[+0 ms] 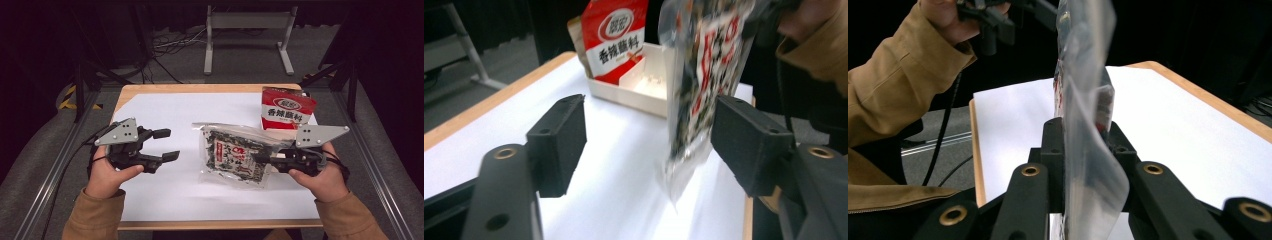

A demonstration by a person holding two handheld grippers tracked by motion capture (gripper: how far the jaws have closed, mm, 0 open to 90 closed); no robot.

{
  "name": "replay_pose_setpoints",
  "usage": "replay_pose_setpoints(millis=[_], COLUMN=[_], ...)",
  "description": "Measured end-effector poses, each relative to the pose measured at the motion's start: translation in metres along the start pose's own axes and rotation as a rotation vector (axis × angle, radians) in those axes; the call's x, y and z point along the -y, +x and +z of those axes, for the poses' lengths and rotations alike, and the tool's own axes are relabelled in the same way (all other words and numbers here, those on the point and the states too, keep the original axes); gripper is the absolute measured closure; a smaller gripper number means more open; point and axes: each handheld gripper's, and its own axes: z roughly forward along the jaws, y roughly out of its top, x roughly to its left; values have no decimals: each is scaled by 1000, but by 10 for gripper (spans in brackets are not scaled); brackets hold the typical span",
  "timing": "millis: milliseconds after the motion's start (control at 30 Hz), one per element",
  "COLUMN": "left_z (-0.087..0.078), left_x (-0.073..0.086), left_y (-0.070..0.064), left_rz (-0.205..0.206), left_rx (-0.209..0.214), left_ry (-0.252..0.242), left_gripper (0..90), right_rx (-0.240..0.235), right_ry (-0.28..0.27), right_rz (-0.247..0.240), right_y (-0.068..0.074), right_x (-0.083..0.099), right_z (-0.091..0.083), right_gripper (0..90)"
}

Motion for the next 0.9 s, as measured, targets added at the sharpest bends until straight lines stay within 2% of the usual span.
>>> replay_pose_setpoints(millis=[333, 500, 767, 900], left_z=[2, 3, 1, 1], left_x=[7, 13, 26, 31], left_y=[9, 16, 29, 32], left_rz=[-10, -34, -90, -95], left_rx=[-81, -120, -135, -154], left_ry=[42, 48, 64, 93], left_gripper=[226, 226, 223, 206], right_rx=[54, 75, 116, 127], right_ry=[-4, -20, -28, -41], right_rz=[30, 52, 70, 76], right_y=[-12, -16, -24, -27], right_x=[-10, -14, -20, -23], right_z=[-23, -34, -46, -54], right_gripper=[759, 760, 759, 760])
